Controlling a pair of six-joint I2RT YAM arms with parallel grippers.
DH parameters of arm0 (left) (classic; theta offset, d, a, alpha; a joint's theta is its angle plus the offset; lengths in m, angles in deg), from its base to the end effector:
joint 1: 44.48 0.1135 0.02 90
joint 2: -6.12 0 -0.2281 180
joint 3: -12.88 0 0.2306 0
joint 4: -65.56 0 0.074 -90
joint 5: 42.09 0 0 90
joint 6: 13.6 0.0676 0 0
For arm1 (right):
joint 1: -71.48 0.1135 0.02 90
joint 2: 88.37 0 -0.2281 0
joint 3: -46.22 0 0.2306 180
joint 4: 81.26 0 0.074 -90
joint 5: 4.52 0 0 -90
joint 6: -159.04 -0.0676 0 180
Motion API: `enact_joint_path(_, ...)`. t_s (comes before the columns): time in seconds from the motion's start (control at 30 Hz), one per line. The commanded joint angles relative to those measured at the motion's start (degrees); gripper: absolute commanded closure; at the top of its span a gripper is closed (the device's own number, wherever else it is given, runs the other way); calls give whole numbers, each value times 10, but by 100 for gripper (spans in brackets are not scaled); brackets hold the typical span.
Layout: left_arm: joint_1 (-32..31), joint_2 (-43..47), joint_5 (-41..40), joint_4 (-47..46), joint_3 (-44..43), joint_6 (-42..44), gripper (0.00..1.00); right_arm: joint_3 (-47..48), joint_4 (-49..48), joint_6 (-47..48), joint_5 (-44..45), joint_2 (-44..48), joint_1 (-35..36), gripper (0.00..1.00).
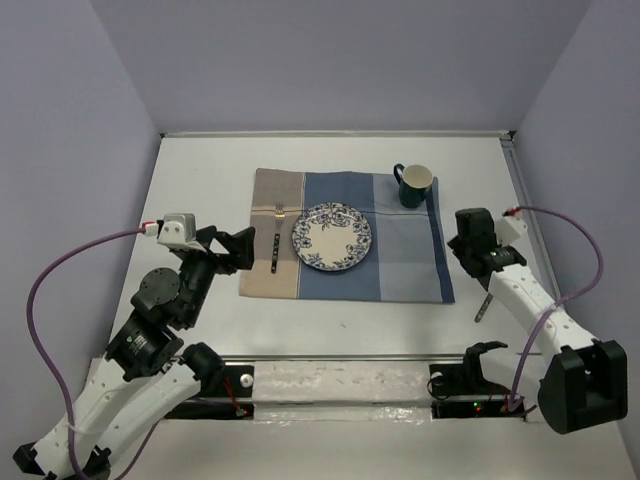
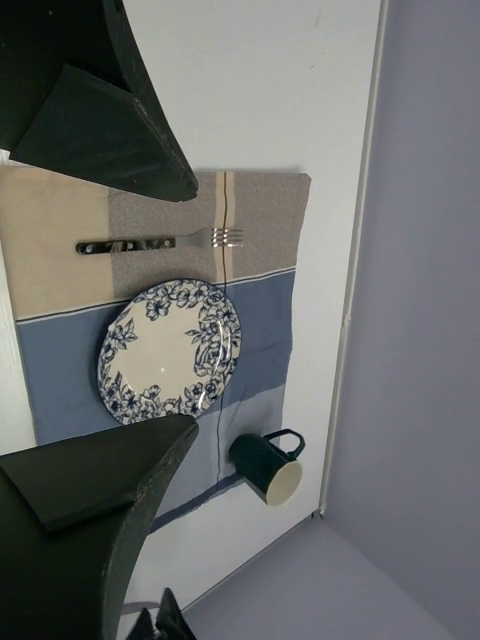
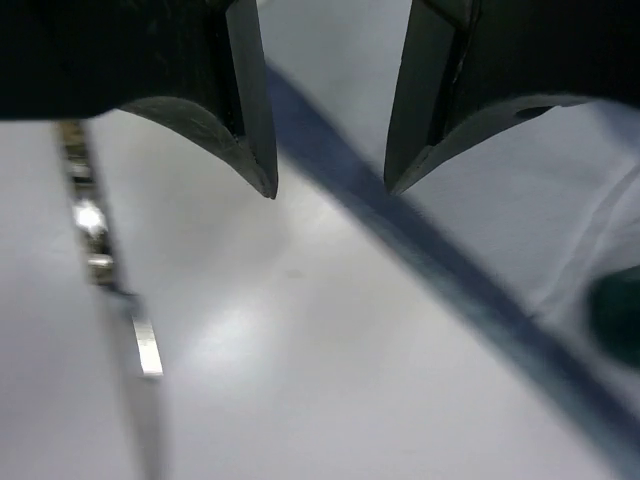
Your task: Set the dinner table for one person
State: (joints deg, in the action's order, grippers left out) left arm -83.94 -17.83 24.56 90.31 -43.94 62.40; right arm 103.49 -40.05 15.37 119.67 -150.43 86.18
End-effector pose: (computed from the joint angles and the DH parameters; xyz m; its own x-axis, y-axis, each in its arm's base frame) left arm 0.1251 -0.0682 0.3505 0.0379 -0.3189 -0.9470 0.2986 0.9080 -0.2938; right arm 0.2352 0.0224 0.2023 -0.2771 0.6162 -0.7372 0.6599 0.6797 0.3202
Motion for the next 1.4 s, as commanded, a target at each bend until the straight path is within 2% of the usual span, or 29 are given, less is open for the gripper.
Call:
enact_joint_path(0.0, -34, 23, -28, -20, -1, 5, 1, -56, 106, -47, -41, 31, -116, 45)
enact_joint_path(0.07, -43, 27, -34, -21, -1, 6, 1, -69, 105, -53, -59, 37, -168, 42)
enact_joint_path(0.3, -75, 39, -51, -17, -1, 6, 1, -61, 125, -21, -115, 5, -272, 37)
enact_joint_path(0.43, -81, 50, -50, -18, -1, 7, 1, -41, 131, 34, -125, -42, -285, 29)
enact_joint_path(0.7, -88, 58, -50, -19, -1, 6, 1, -31, 114, 69, -151, -115, -291, 32)
enact_joint_path(0.8, -88, 59, -52, -19, -1, 7, 1, -19, 109, 81, -165, -155, -296, 40)
enact_joint_path(0.83, -88, 60, -54, -19, -1, 6, 1, -13, 103, 91, -173, -175, -296, 47)
enact_joint_path(0.93, -88, 58, -56, -18, -1, 6, 1, -4, 97, 104, -182, -203, -296, 58)
enact_joint_path(1.03, -87, 54, -56, -17, -1, 6, 1, 4, 94, 121, -176, -204, -296, 76)
enact_joint_path(1.1, -87, 55, -57, -17, -1, 7, 1, 10, 92, 131, -169, -195, -296, 100)
enact_joint_path(1.37, -83, 43, -57, -18, 2, 8, 1, 25, 95, 175, -126, -104, -285, 100)
